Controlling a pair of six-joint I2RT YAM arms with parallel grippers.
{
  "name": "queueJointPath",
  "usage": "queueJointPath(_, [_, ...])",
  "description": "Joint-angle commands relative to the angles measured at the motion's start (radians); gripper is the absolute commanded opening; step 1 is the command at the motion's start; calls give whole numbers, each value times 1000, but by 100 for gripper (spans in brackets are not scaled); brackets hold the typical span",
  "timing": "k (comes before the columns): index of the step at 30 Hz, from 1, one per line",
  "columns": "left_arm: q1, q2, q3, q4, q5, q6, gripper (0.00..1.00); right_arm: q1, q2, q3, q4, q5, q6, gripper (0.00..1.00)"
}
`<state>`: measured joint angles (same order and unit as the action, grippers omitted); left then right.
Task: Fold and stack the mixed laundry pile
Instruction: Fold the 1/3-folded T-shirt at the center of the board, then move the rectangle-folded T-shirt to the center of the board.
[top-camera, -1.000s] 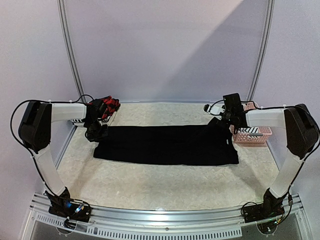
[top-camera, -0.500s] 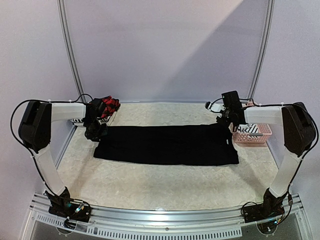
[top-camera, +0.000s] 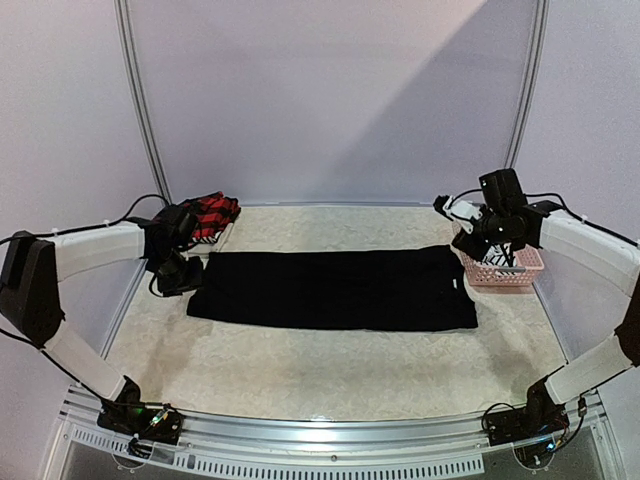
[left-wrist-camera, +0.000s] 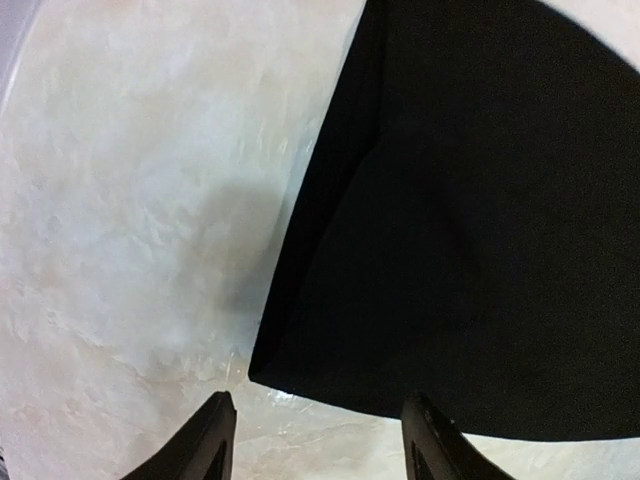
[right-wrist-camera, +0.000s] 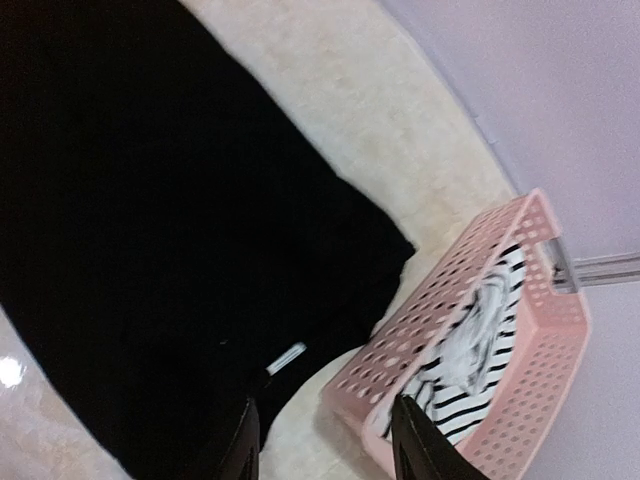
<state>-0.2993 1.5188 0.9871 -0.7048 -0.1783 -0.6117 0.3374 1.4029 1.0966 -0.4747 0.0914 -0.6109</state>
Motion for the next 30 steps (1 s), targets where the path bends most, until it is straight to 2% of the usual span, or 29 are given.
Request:
queueJointPath(1, [2,-13,-108,121,68,-41,59,-4,-14,-135,-188,-119,-40,46])
queueJointPath(6, [10,26,-129,182,55,-66,60,-5,17,-196,-191,-109,-74,48])
queueJointPath(13, [19,98,-129,218,50,-68,54,-6,99,-212,-165,-100,-103,48])
queueJointPath(23, [33,133,-147,214,50,-63,32,-9,198,-237,-114,-37,-146,47])
queueJointPath(27, [33,119,-154,166,45,-56,23,-9,226,-253,-96,-17,-163,37])
queueJointPath(29, [33,106,-160,136,42,-51,17,-10,245,-257,-94,-13,-168,28])
queueJointPath(30, [32,98,-167,123,41,-51,14,-9,254,-259,-92,-13,-173,20])
